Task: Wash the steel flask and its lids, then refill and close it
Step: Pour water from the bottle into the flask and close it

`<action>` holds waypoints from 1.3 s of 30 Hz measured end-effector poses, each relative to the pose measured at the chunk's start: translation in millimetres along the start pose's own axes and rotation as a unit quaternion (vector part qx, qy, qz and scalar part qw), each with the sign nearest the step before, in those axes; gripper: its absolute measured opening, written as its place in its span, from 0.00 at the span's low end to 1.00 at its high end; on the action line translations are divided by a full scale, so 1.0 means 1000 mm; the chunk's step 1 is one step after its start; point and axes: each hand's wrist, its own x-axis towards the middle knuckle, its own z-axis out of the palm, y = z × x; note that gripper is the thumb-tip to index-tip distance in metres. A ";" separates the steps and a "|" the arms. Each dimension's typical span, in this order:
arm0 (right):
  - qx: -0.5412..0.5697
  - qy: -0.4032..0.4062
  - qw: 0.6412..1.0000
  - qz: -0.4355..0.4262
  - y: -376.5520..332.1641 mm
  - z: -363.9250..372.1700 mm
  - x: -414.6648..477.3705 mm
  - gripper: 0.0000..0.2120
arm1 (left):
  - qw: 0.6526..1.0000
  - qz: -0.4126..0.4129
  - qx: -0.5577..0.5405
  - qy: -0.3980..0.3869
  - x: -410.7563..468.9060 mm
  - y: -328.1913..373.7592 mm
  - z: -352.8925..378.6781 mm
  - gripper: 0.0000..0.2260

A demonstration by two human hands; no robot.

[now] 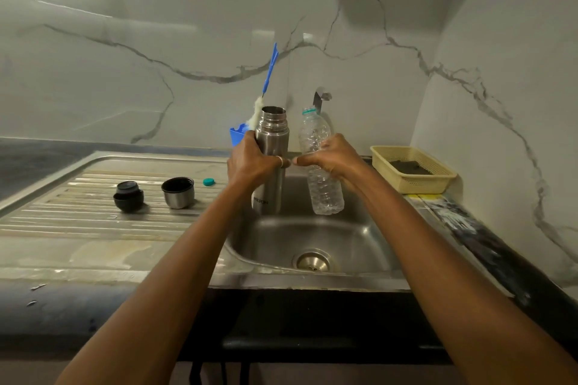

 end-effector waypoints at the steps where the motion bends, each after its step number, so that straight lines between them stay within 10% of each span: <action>1: 0.005 -0.002 1.000 -0.009 -0.005 0.001 0.001 0.26 | 1.000 0.003 0.000 0.007 0.001 0.004 -0.010 0.27; 6: 0.032 -0.008 0.999 -0.042 -0.040 0.008 -0.002 0.17 | 0.999 0.012 0.003 0.045 0.001 0.025 -0.063 0.28; 22: 0.050 -0.002 0.993 -0.110 -0.128 0.136 0.036 0.34 | 0.985 -0.022 0.038 0.164 0.022 -0.024 -0.223 0.30; 39: -0.014 0.004 0.997 -0.075 -0.107 0.259 0.161 0.39 | 0.984 -0.052 0.038 0.167 0.110 -0.113 -0.223 0.28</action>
